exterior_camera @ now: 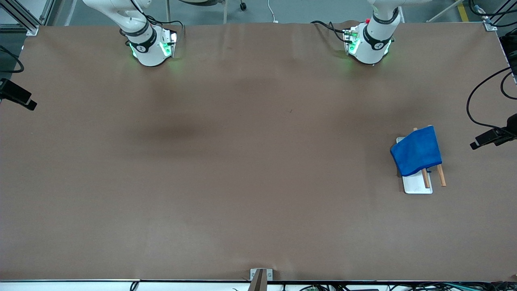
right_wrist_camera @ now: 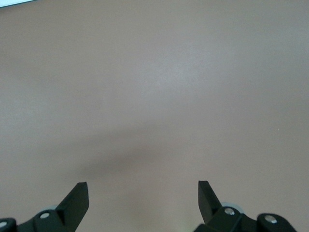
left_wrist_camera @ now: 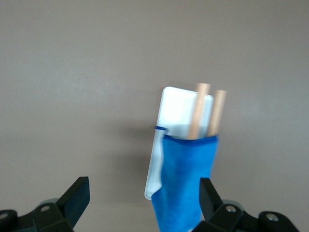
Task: Right arm passes towel to left arm to hang
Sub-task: 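Open the left gripper to release the towel on the dowels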
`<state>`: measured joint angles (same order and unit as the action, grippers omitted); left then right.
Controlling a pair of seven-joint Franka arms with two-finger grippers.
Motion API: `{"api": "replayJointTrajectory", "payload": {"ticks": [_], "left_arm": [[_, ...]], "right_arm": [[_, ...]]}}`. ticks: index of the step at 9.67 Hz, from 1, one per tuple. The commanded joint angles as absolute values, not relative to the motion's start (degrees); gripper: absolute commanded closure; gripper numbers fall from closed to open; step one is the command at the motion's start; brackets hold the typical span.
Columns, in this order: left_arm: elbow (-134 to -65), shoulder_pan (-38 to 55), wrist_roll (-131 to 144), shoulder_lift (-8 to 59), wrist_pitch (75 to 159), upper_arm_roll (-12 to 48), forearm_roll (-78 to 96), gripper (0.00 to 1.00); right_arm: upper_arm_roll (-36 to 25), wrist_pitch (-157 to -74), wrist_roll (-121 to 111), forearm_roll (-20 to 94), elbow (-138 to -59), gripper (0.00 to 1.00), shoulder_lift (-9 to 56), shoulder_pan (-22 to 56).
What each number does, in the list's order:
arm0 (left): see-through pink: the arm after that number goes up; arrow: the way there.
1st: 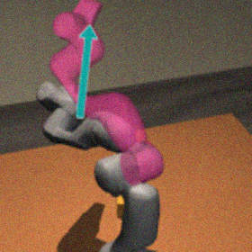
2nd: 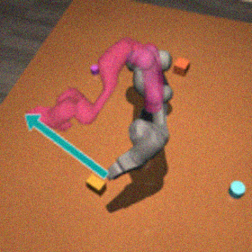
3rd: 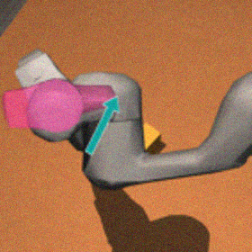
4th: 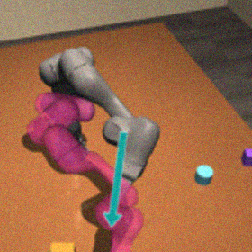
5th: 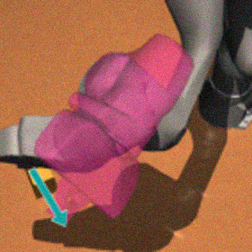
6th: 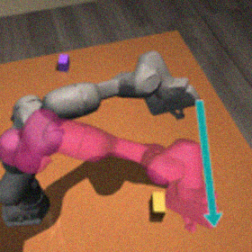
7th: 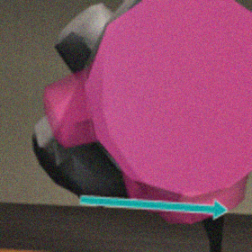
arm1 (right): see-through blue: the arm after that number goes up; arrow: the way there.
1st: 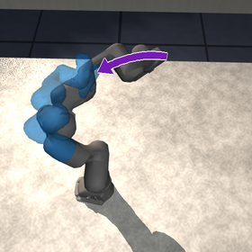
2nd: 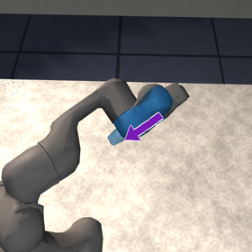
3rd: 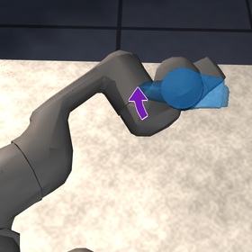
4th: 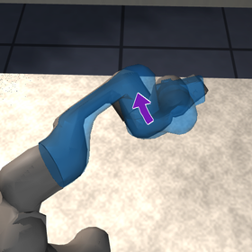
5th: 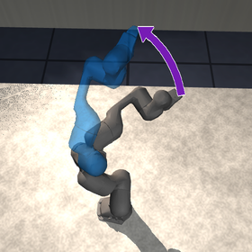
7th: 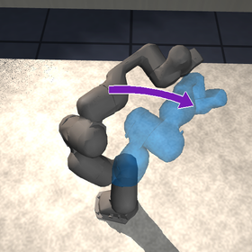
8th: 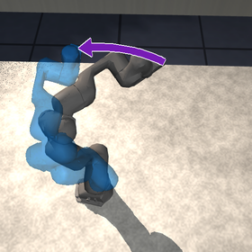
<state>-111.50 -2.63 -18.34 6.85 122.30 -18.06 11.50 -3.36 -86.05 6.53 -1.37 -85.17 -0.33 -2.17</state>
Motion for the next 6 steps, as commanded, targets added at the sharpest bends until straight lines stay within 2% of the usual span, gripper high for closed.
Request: {"api": "replayJointTrajectory", "payload": {"ticks": [1, 3, 6], "left_arm": [[-114.3, -2.5, -8.9, -0.9, 115.6, -11.8, 2.7, 0.0], [-113.4, -2.6, -3.3, -5.2, 109.4, -3.4, -0.2, 0.0], [-96.8, -2.5, 2.1, -3.7, 93.0, 2.8, 0.1, 0.0]], "right_arm": [[-3.1, -86.1, 5.7, -1.8, -85.8, 0.0, -0.9, -2.7], [-3.1, -86.1, 5.7, -1.8, -85.8, 0.0, -0.9, -2.7], [-3.1, -86.0, 5.8, -1.8, -85.7, 0.0, -0.9, -2.8]]}}
